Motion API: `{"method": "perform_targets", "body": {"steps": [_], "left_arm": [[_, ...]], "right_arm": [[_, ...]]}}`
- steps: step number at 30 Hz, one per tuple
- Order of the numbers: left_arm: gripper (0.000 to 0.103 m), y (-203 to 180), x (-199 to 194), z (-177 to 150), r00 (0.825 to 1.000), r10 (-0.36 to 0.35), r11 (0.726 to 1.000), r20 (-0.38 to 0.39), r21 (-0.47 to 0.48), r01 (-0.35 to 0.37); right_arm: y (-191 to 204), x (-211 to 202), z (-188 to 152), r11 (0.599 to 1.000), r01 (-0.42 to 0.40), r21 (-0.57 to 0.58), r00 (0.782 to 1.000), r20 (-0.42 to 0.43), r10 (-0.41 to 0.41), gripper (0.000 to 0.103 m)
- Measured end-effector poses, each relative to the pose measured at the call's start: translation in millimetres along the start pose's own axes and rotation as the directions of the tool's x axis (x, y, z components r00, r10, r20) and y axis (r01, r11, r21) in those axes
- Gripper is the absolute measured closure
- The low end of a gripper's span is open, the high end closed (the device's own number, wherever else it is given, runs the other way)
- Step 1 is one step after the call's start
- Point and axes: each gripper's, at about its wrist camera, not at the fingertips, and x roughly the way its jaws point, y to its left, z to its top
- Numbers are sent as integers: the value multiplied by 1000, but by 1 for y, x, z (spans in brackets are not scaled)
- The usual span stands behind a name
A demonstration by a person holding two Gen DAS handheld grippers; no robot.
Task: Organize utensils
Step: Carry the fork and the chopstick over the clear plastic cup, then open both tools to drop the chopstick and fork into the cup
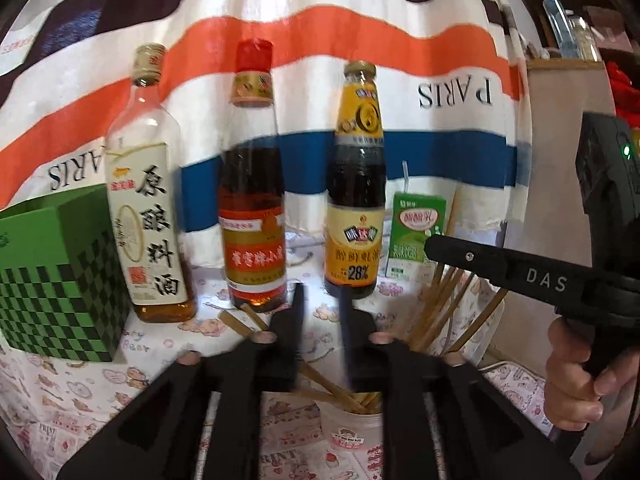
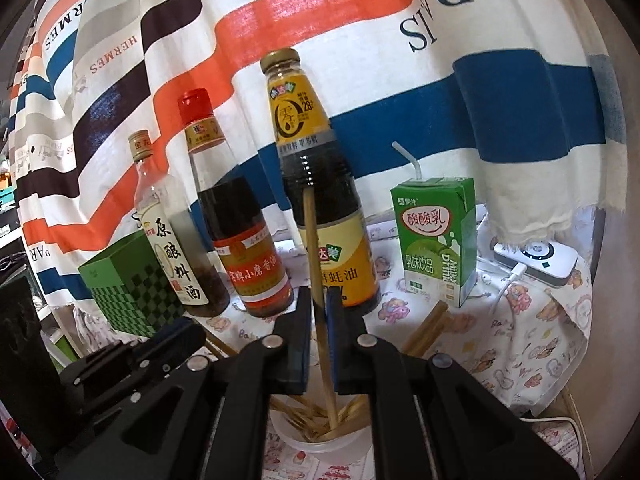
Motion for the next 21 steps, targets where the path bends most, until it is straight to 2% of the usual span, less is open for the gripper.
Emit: {"method": "perform_targets", "body": {"steps": [1, 3, 5, 9, 11, 13, 14, 18, 21], "left_arm": [[75, 3, -5, 1, 1000, 8, 1000, 13, -5, -8], [74, 9, -16, 2, 999, 28, 1000, 26, -7, -27], [66, 18, -29, 3, 998, 55, 998, 43, -4, -55], [58, 38, -58, 2, 991, 118, 993, 66, -12, -117], [55, 47, -71, 0, 988, 138, 990, 72, -15, -137], [55, 55, -86, -3, 984, 160, 987, 77, -9, -160], [55, 58, -93, -4, 983, 167, 986, 77, -7, -167], [52, 71, -123, -13, 979, 188, 982, 81, -17, -187], [41, 79, -142, -21, 974, 210, 978, 81, -20, -209]], "right_arm": [[0, -2, 1, 1000, 1, -1, 1000, 8, -1, 77], [2, -7, 3, 1000, 5, -6, 1000, 21, -5, 74], [5, -11, 5, 1000, 2, -10, 1000, 30, -2, 70], [17, -21, 6, 999, -13, -36, 999, 51, 14, 59], [27, -27, 6, 998, -16, -55, 997, 69, 19, 49], [36, -36, 5, 998, -1, -57, 995, 97, 7, 33], [39, -40, 5, 999, -2, -47, 994, 109, 7, 29], [57, -54, 1, 998, -42, -46, 993, 111, 47, 25], [74, -63, -10, 996, -27, -91, 992, 123, 38, 14]]}}
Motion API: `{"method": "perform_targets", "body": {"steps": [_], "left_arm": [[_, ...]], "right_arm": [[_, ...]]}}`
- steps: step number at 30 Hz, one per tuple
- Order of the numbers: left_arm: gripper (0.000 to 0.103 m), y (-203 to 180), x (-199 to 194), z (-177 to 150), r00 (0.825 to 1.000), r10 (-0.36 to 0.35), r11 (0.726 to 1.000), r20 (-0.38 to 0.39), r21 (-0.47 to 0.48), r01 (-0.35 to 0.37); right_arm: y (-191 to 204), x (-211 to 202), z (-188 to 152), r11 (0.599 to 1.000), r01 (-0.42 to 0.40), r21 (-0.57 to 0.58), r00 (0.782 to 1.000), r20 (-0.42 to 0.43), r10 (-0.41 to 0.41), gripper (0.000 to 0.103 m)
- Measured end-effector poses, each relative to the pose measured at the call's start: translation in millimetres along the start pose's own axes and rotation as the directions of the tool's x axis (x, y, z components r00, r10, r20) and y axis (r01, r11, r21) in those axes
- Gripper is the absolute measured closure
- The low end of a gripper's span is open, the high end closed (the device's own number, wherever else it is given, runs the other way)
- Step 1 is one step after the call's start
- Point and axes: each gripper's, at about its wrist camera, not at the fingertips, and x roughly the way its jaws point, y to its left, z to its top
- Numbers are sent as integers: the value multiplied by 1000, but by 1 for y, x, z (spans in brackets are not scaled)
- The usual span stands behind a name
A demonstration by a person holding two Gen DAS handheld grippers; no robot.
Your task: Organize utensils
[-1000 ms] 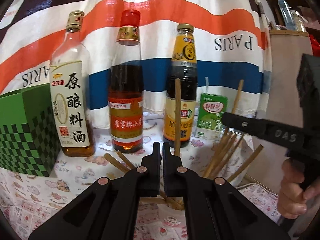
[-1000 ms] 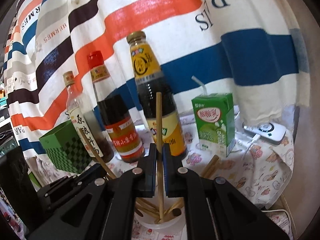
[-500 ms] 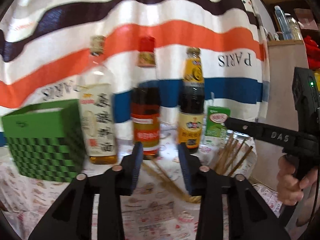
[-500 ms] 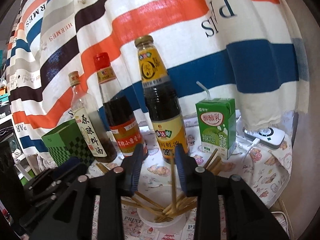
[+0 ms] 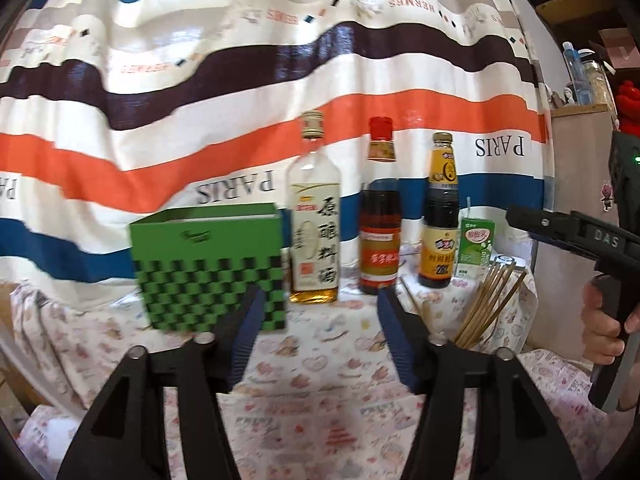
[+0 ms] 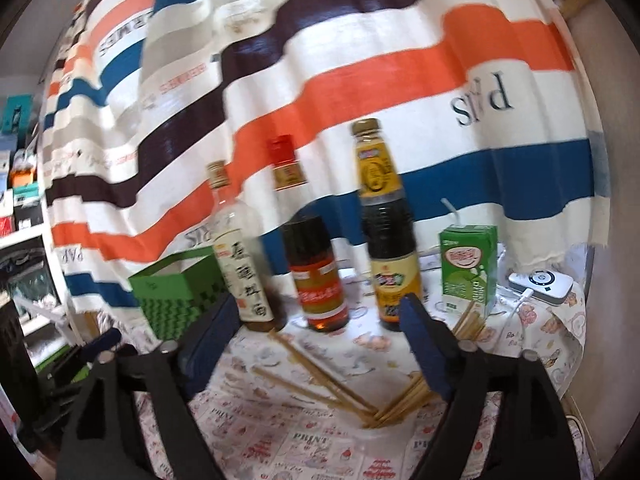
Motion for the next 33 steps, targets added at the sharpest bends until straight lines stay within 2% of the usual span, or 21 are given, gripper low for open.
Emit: {"method": "perform_targets", "body": {"steps": [2, 6, 11, 14, 16, 19, 23, 33], "left_arm": [[33, 6, -9, -6, 1000, 19, 1000, 1, 9, -19], [32, 15, -22, -18, 1000, 21, 1000, -22, -1, -21], [18, 22, -36, -36, 999, 49, 999, -10, -13, -49], [7, 26, -39, -48, 998, 51, 998, -20, -38, -52], [3, 28, -39, -58, 998, 54, 997, -35, -50, -56], [3, 26, -37, -70, 995, 76, 997, -58, -20, -77], [2, 26, -34, -81, 993, 89, 996, -72, -4, -90], [1, 38, -20, -106, 992, 94, 990, -84, -99, -103]], "right_arm": [[10, -5, -6, 999, 18, -28, 1000, 1, -18, 11], [19, -17, -19, 999, 35, -40, 999, -5, -35, 7], [20, -32, -37, 998, 56, -41, 998, -2, -56, 3], [22, -27, -51, 997, 51, -64, 997, -54, -55, 1], [21, -24, -64, 996, 71, -61, 994, -75, -75, 1], [18, -21, -77, 996, 67, -59, 993, -93, -72, 1], [14, -21, -92, 997, 74, -36, 994, -75, -77, 0], [4, -13, -115, 992, 120, -42, 991, -50, -122, 0]]}}
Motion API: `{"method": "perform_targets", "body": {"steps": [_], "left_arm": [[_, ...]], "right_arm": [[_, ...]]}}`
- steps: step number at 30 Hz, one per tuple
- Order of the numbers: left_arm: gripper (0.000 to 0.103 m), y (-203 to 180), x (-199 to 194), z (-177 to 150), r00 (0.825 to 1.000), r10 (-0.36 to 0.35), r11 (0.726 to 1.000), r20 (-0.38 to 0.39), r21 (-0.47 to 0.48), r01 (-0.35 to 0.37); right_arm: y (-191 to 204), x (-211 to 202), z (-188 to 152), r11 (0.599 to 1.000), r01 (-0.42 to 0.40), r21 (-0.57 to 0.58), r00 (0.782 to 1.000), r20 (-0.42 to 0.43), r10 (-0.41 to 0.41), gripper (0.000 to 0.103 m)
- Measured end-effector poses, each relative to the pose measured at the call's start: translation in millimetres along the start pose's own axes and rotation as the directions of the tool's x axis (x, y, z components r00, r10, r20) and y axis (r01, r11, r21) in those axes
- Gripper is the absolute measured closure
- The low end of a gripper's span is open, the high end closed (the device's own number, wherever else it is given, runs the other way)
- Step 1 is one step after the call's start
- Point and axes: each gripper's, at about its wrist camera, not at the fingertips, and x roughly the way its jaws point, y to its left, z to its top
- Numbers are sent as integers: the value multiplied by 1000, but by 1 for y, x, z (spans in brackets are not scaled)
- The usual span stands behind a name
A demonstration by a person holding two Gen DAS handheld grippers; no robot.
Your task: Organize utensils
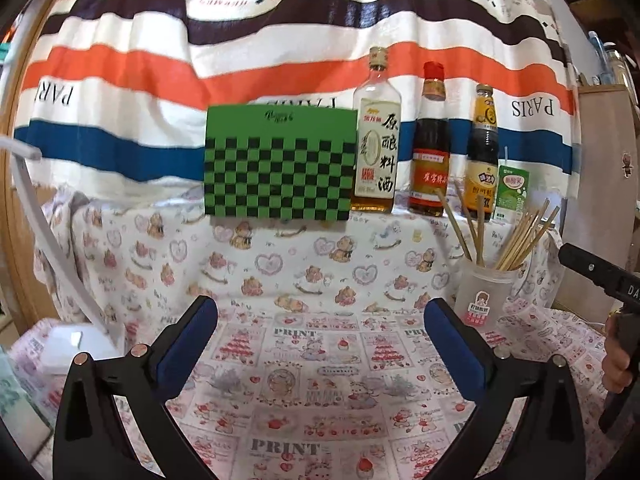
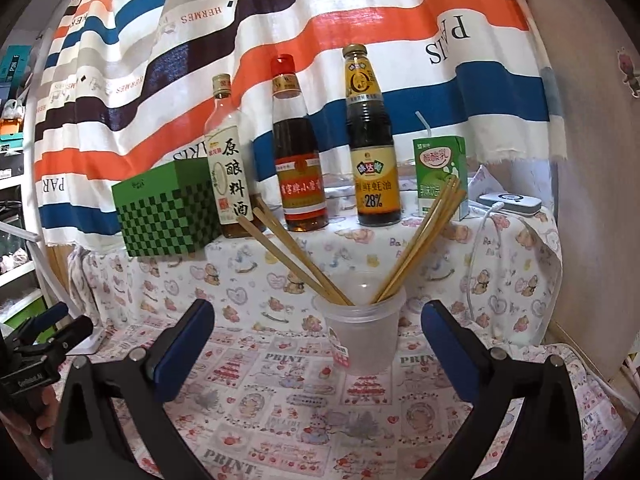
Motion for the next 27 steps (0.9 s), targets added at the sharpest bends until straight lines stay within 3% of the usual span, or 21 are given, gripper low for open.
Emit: {"method": "perform_targets", "body": {"steps": [4, 9, 16, 21, 27], "left_arm": [[1, -1, -1, -5, 999, 35, 998, 20, 45, -36], [1, 4, -4, -4, 1000, 12, 1000, 28, 14, -13], [1, -3, 10, -8, 997, 58, 997, -43, 54, -55], [1, 1, 9, -9, 994, 106, 994, -38, 38, -104], [1, 4, 9, -8, 990, 133, 991, -36, 33, -132]], "right_arm": [[-2, 8, -5, 1000, 6, 9, 1000, -29, -6, 0], [0, 11, -12, 999, 46, -14, 999, -21, -47, 0], [9, 11, -21, 994, 91, -67, 996, 18, -90, 0], [15, 25, -24, 993, 58, -104, 996, -63, -65, 0], [19, 23, -26, 990, 69, -122, 996, -54, -76, 0]]}}
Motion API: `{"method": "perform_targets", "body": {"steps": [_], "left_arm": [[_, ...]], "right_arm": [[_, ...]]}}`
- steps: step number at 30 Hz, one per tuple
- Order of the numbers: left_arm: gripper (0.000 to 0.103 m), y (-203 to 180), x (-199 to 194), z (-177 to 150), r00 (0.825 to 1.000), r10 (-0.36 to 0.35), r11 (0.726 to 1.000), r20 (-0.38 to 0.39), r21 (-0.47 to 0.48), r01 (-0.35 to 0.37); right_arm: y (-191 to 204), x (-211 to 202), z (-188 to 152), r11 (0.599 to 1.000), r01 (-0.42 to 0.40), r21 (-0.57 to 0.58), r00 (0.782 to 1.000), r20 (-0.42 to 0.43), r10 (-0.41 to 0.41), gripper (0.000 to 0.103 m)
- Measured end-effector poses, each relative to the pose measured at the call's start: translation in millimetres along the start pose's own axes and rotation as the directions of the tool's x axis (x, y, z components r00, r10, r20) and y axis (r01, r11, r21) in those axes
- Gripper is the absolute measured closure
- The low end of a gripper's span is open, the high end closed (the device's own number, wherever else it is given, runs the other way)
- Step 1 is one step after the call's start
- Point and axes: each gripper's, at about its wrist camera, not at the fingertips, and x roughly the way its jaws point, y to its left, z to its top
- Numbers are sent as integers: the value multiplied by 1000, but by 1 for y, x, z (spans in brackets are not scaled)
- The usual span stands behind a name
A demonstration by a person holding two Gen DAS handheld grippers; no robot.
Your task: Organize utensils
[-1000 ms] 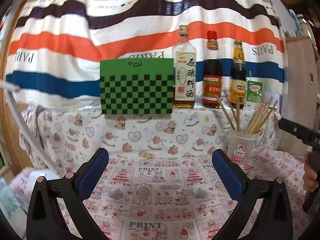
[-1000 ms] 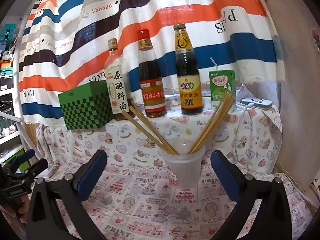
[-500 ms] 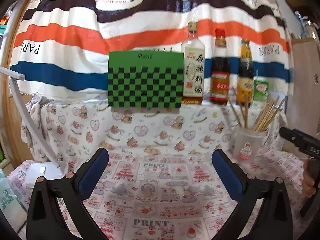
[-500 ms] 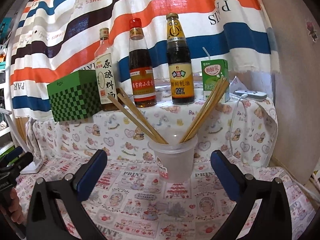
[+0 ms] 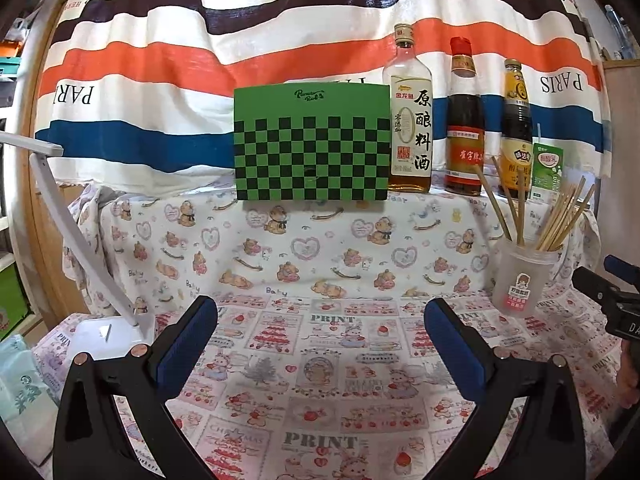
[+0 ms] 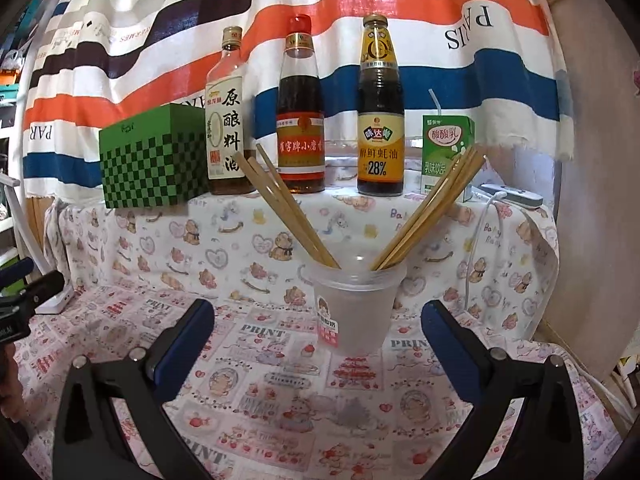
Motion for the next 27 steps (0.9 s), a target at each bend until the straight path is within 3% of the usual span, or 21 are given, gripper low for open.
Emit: {"method": "perform_targets", "body": {"steps": [27], "left_arm": [[1, -1, 0, 0, 1000, 9, 1000, 2, 1, -9]], "right_arm": [[0, 0, 0, 1000, 24, 7, 1000, -3, -24, 0]]}}
